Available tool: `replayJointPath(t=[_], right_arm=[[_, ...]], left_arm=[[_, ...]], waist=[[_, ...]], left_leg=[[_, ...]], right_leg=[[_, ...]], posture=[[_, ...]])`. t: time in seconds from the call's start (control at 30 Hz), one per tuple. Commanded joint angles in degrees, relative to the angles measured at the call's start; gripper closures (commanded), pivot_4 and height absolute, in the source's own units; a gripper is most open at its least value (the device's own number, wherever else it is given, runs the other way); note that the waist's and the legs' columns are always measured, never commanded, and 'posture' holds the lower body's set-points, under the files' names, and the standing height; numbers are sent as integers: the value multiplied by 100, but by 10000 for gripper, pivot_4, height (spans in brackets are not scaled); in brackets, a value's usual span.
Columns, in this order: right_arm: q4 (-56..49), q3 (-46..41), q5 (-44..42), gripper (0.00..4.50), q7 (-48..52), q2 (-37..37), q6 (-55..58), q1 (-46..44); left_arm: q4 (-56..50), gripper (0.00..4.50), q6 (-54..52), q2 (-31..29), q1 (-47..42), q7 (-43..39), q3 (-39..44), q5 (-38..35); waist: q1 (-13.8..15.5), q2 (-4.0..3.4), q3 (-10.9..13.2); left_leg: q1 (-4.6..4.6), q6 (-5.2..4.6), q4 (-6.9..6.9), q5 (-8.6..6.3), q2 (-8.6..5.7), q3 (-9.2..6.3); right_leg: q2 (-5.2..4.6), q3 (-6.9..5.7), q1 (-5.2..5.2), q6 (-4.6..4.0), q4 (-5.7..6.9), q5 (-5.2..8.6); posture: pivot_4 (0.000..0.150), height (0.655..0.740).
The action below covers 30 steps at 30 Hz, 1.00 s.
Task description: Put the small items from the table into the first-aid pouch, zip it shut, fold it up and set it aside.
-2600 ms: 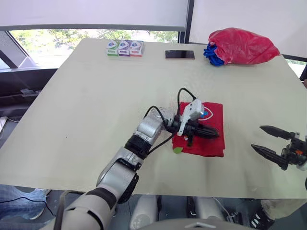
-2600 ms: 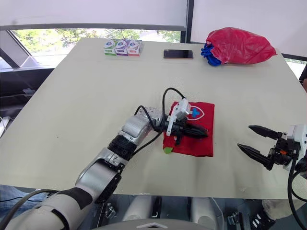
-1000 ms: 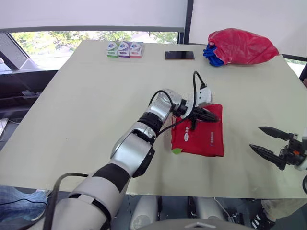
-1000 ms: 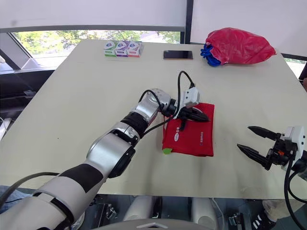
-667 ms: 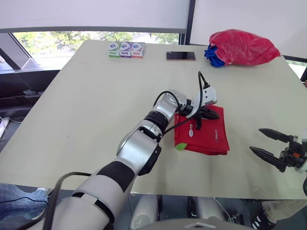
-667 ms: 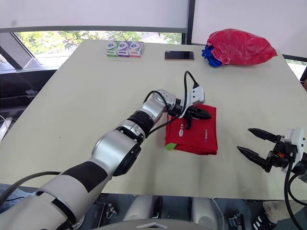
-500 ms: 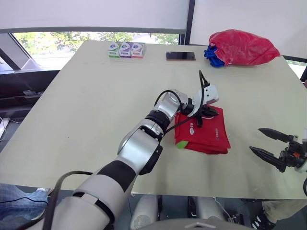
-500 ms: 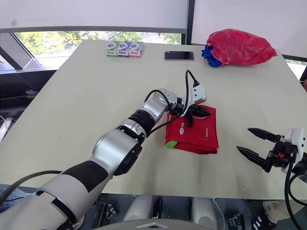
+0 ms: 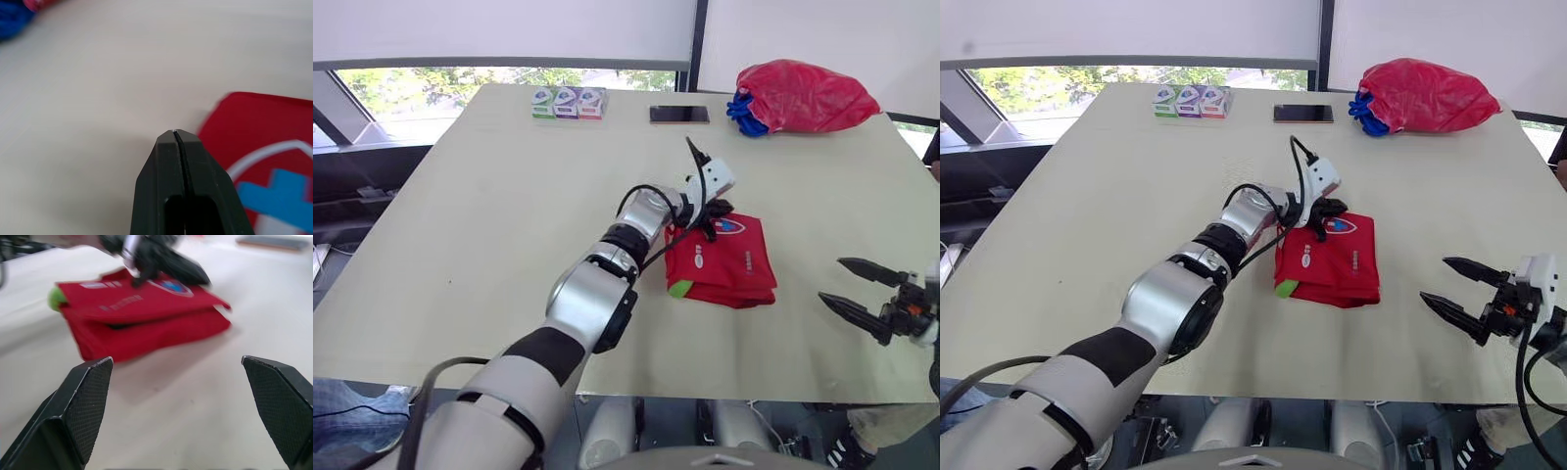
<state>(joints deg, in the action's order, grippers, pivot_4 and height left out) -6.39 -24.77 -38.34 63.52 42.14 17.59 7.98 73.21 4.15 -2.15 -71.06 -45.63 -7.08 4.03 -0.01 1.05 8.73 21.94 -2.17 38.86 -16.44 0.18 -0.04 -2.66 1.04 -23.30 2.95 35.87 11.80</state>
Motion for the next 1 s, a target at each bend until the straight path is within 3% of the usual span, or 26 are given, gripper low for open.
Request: replayJointPath(t=[0.03,0.2,0.33,0.43,0.53,0.63,0.67,0.7,0.77,0.83,1.0], right_arm=[[-389,-174,-430,0,-532,110,760,-196],[-703,12,-887,0,-1102,215,1889,-645],[-750,275,-1350,0,-1350,260,2820,-1063],[-697,529,-1523,0,-1355,160,3112,-1338],[-585,936,-1379,0,-1368,175,3363,-1566],[-228,1457,-1077,0,-1433,168,3573,-1901],[-124,1580,-1021,0,-1429,179,3650,-1985],[9,1713,-942,0,-1429,192,3743,-2088],[233,1947,-792,0,-1347,209,3836,-2267],[416,2072,-686,0,-1336,194,3921,-2429],[763,2192,-602,0,-1388,53,4187,-2770]], left_arm=[[-290,44674,640,-397,19,-768,399,-379],[-1086,44674,432,-1122,305,-2210,914,-1092],[-2923,44674,-407,-1945,1228,-3358,864,-1582],[-4284,44674,-892,-2577,1975,-3673,808,-1737],[-5909,38250,-1949,-3082,2662,-3638,917,-2233],[-7310,25320,-2995,-3705,3275,-3806,990,-2905],[-7622,25320,-3257,-3883,3424,-3896,988,-3086],[-7954,18161,-3549,-4097,3587,-3979,997,-3321],[-8394,10914,-3778,-4446,3842,-4070,1008,-3524],[-8605,634,-3766,-4726,4006,-4119,983,-3539],[-8775,634,-3740,-5107,4145,-4062,1027,-3597]], waist=[[-24,0,1],[-12,1,3],[-49,0,2],[-116,-4,4],[-52,4,9],[-15,8,11],[-11,7,11],[5,6,10],[-12,6,11],[-22,6,11],[-65,6,11]], left_leg=[[4,1,-3,0,1,-1],[23,1,-8,1,1,-6],[26,0,-7,0,7,-8],[25,0,-8,0,11,-10],[24,0,-10,1,19,-10],[38,0,7,0,17,-20],[39,0,11,0,17,-20],[46,-1,22,0,17,-20],[46,-1,27,0,16,-20],[44,-1,27,0,17,-20],[44,-1,27,0,18,-19]], right_leg=[[1,-1,-5,-2,0,-1],[-5,-3,-17,-2,-2,-1],[-7,-3,-18,-3,-3,-2],[-7,-6,-19,-3,0,-1],[-5,-6,-21,-5,3,-2],[-12,-15,-21,-4,1,-2],[-11,-13,-21,-4,1,-2],[-10,-12,-22,-3,0,-2],[-8,-13,-22,-3,0,-1],[-6,-13,-22,-4,2,-1],[1,-14,-23,-4,2,0]], posture=[[1500,7400],[1500,7400],[1500,7400],[1500,7400],[1500,7400],[1500,7400],[1500,7400],[1500,7400],[1500,7400],[1500,7400],[1500,7400]])
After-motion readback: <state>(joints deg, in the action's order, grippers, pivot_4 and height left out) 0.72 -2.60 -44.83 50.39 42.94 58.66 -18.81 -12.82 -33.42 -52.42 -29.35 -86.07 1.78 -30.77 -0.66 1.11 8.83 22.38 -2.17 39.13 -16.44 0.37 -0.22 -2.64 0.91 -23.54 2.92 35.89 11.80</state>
